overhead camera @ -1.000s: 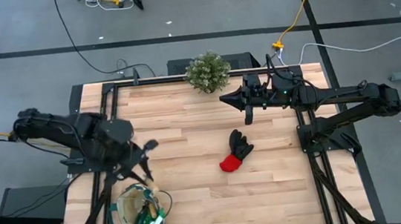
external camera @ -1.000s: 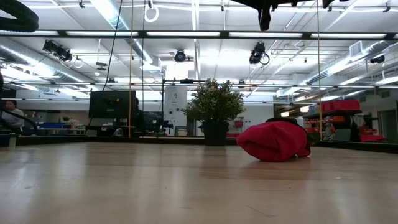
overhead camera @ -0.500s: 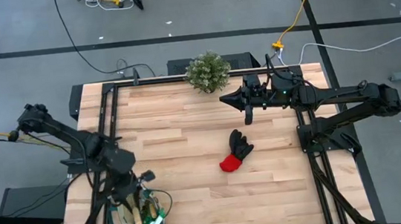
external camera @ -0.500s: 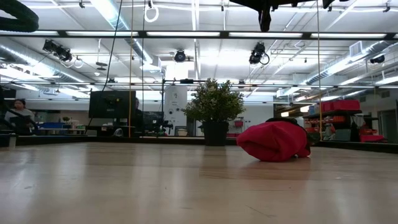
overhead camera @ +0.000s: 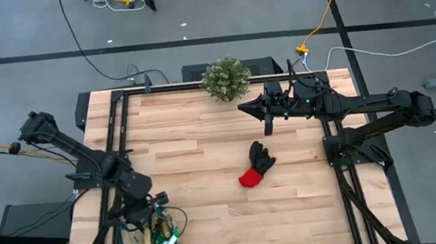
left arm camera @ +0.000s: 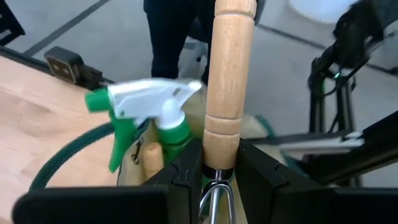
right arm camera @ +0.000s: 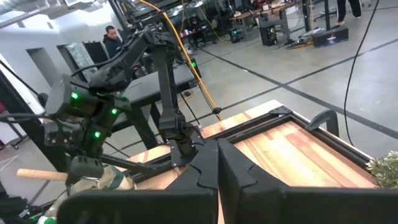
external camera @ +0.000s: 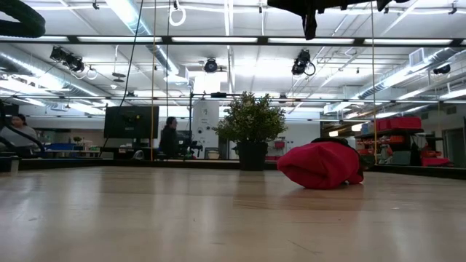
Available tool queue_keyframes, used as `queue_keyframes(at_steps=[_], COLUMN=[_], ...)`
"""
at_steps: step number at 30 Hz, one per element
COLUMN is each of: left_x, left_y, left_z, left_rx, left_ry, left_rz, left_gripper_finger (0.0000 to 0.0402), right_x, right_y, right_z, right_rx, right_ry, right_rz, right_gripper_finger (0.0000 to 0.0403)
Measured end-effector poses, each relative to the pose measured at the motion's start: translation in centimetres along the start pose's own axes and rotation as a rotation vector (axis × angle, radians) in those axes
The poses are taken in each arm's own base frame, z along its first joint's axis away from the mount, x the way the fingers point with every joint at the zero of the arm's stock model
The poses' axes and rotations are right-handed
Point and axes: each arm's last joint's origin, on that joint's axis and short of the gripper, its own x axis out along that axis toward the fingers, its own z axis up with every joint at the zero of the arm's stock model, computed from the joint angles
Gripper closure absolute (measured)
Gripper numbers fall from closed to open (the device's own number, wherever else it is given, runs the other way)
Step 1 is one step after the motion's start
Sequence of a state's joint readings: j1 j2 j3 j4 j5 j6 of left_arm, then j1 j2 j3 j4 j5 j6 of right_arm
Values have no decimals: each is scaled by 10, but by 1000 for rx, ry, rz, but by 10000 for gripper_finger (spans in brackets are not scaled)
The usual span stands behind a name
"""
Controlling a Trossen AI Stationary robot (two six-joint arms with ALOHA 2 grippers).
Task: Pick & Place Garden tools in Gardening bag
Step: Put the brown hand rake into the gardening bag
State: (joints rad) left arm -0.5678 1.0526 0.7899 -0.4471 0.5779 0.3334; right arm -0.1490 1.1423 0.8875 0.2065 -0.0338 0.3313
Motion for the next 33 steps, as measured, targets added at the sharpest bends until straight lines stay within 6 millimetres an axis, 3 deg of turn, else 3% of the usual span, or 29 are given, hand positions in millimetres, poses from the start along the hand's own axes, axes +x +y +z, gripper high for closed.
queue_keyframes(at_steps=[14, 33], left_x=[18, 18], left_y=[2, 5], left_z=[-34, -30], left_rx=[17, 25], left_ry=[32, 5], left_rz=[31, 93], left_gripper_finger=[315, 314], right_x=[0, 0], right_y=[-1, -1], right_z=[0, 0], right_rx=[-12, -26], right_ry=[-1, -2], right_rz=[-3, -2], right_gripper_finger=[403, 403])
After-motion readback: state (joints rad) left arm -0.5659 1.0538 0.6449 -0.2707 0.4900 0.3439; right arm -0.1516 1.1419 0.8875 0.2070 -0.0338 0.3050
